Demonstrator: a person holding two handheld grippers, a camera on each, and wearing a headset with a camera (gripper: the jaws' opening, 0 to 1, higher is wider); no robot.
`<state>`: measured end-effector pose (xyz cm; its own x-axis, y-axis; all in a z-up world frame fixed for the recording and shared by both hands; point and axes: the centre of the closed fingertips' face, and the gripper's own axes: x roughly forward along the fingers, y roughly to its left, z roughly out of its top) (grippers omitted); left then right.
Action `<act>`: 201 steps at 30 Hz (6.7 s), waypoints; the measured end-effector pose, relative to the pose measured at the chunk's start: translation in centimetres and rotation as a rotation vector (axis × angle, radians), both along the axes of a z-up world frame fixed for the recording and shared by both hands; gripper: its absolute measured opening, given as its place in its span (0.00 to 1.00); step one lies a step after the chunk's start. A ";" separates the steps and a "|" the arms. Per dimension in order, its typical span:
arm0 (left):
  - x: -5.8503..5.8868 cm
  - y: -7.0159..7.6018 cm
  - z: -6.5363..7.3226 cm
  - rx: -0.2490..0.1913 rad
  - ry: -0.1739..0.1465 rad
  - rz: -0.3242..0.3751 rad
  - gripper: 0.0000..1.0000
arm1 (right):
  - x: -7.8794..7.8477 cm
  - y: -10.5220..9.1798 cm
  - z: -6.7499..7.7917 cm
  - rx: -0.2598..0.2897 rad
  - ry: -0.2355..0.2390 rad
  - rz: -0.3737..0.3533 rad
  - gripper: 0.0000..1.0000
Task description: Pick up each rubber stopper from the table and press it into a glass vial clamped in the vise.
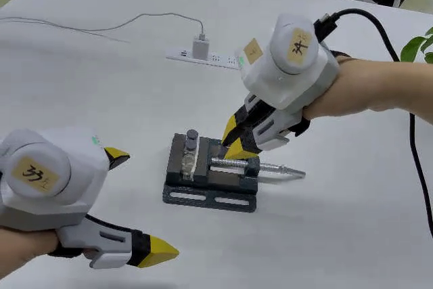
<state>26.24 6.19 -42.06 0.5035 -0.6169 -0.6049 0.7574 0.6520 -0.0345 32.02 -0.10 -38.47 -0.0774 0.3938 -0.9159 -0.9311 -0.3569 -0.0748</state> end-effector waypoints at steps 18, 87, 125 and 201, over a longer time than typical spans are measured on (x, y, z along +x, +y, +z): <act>0.2 0.4 -0.7 0.019 0.017 0.014 0.92 | 0.9 3.7 -2.4 -0.077 -0.092 0.254 0.05; 0.0 0.7 -1.6 -0.004 0.054 0.060 0.87 | 1.0 4.2 -4.5 -0.249 -0.065 -0.083 0.05; -0.1 1.7 -1.8 -0.001 0.070 0.075 0.84 | 1.4 4.2 -2.9 -0.104 0.087 -0.148 0.10; -1.0 1.2 -4.1 -0.015 0.137 0.077 0.83 | 1.1 4.3 -3.8 -0.159 0.099 -0.066 0.00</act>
